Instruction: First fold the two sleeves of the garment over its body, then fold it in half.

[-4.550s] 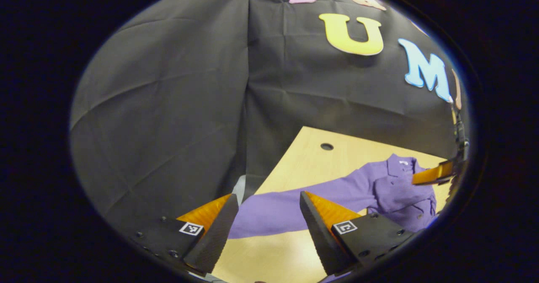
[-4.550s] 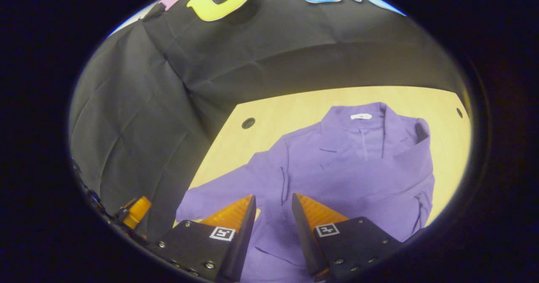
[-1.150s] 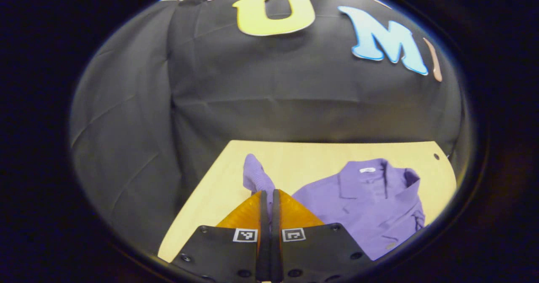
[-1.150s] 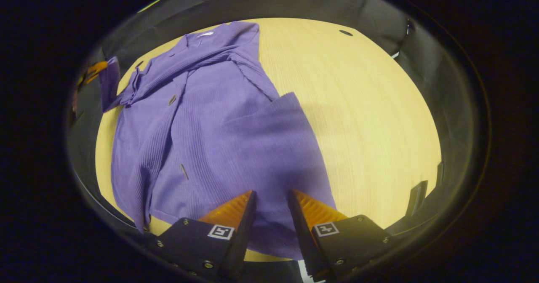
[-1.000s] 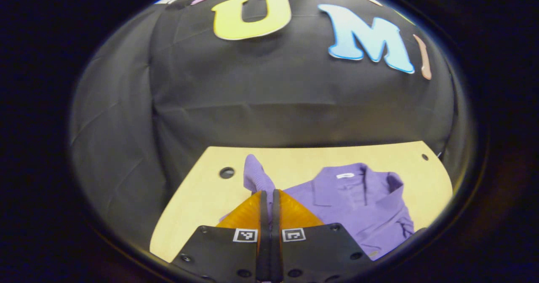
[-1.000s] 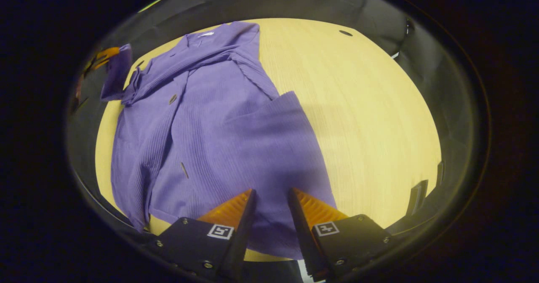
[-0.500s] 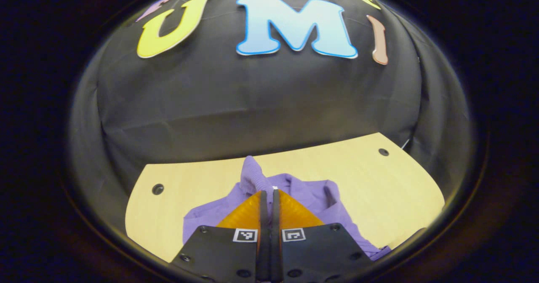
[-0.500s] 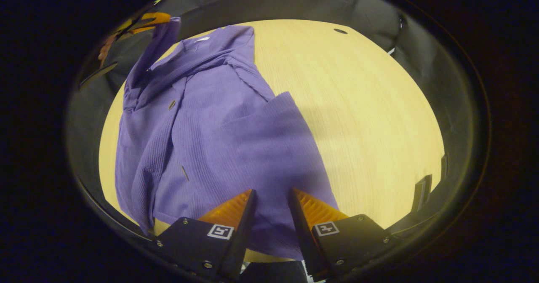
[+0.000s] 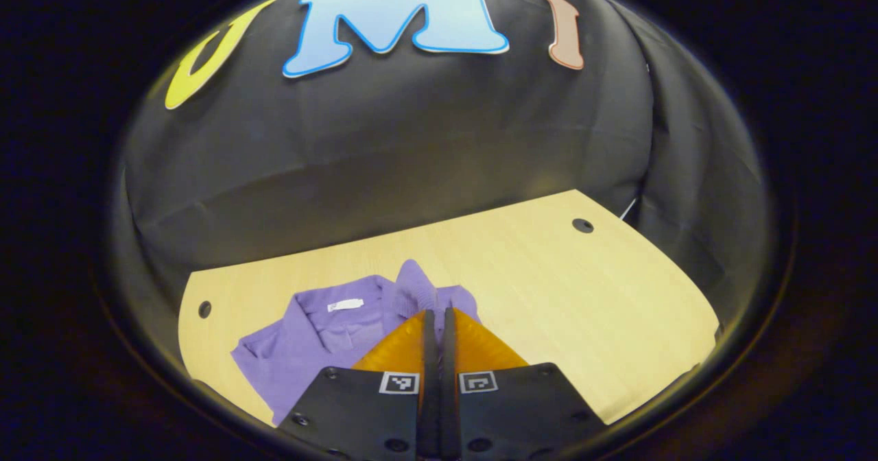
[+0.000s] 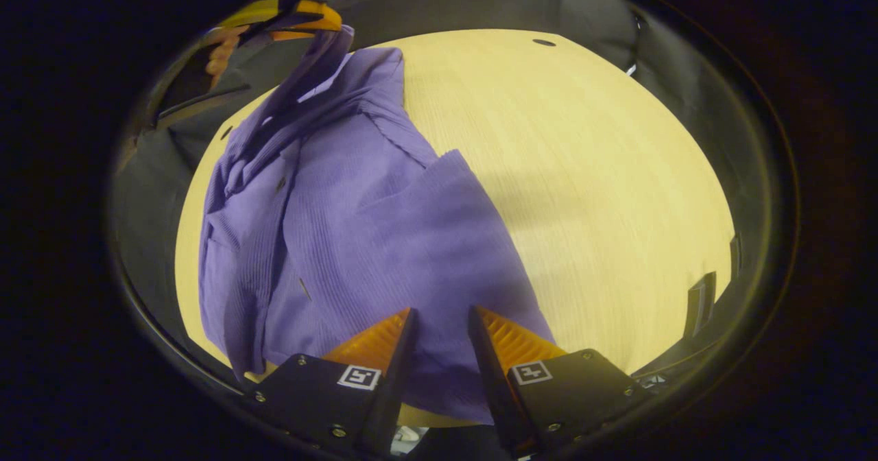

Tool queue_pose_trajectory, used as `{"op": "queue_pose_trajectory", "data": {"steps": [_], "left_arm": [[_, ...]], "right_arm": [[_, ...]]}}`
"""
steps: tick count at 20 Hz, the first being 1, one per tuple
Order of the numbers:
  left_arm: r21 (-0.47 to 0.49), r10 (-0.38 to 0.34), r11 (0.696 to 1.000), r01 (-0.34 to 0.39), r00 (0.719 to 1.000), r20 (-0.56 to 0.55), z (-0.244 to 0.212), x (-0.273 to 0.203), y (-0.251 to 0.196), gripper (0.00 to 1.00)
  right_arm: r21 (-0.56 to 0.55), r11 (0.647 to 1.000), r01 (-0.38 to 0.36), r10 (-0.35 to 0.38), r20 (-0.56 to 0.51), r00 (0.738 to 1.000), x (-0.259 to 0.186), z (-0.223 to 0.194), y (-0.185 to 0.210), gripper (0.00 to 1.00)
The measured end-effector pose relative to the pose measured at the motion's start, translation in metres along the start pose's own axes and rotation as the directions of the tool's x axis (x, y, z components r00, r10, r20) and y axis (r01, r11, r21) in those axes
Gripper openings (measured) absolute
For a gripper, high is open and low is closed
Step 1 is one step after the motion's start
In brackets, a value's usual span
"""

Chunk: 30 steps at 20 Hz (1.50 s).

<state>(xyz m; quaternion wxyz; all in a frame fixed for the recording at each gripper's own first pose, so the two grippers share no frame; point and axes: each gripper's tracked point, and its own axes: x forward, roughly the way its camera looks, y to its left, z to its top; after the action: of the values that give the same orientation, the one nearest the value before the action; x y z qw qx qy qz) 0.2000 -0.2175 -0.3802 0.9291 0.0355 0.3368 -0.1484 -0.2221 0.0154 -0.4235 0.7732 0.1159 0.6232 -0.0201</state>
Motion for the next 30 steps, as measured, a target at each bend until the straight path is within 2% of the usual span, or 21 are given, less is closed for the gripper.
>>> {"op": "queue_pose_trajectory", "data": {"steps": [4,6,11,12,14,15,17,18,20,27,30], "left_arm": [[0.013,0.012,1.000,-0.012,0.999,-0.038,-0.016,0.017,-0.006,0.07],[-0.002,-0.022,1.000,0.022,0.997,-0.076,-0.028,0.022,-0.014,0.07],[0.019,-0.057,0.998,0.059,0.995,-0.080,-0.033,0.021,-0.018,0.25],[0.025,-0.066,0.997,0.068,0.995,-0.075,-0.032,0.020,-0.019,0.36],[0.029,-0.090,0.995,0.093,0.993,-0.069,-0.031,0.014,-0.022,0.77],[0.030,-0.096,0.995,0.098,0.993,-0.070,-0.031,0.011,-0.021,0.92],[0.023,-0.091,0.995,0.092,0.993,-0.070,-0.035,-0.001,-0.013,0.94],[0.013,-0.092,0.996,0.094,0.993,-0.071,-0.038,-0.011,-0.006,0.92],[-0.006,-0.085,0.996,0.085,0.994,-0.076,-0.048,-0.035,0.012,0.92],[-0.083,-0.011,0.997,-0.001,0.989,-0.148,-0.128,-0.136,0.105,0.90],[-0.135,0.022,0.990,-0.049,0.981,-0.192,-0.173,-0.182,0.135,0.92]], "right_arm": [[-0.005,1.000,-0.022,0.022,-0.003,1.000,0.000,0.000,0.000,0.56],[-0.009,1.000,-0.029,0.029,-0.009,1.000,0.000,0.001,0.000,0.56],[-0.006,0.999,-0.044,0.044,-0.030,0.999,0.000,0.001,-0.002,0.54],[-0.006,0.999,-0.044,0.043,-0.032,0.999,0.000,0.001,-0.002,0.54],[-0.011,0.999,-0.039,0.039,-0.036,0.999,0.000,0.002,-0.003,0.54],[-0.014,0.999,-0.035,0.035,-0.039,0.999,0.001,0.001,-0.003,0.54],[-0.021,1.000,-0.023,0.022,-0.047,0.999,0.001,0.002,-0.003,0.54],[-0.025,1.000,-0.016,0.015,-0.050,0.999,0.001,0.003,-0.002,0.48],[-0.038,0.999,0.003,-0.005,-0.062,0.998,0.002,0.003,-0.002,0.59],[-0.171,0.982,0.077,-0.093,-0.087,0.992,0.003,0.000,0.001,0.64],[-0.161,0.984,0.079,-0.100,-0.121,0.988,0.003,0.000,0.001,0.65]]}}
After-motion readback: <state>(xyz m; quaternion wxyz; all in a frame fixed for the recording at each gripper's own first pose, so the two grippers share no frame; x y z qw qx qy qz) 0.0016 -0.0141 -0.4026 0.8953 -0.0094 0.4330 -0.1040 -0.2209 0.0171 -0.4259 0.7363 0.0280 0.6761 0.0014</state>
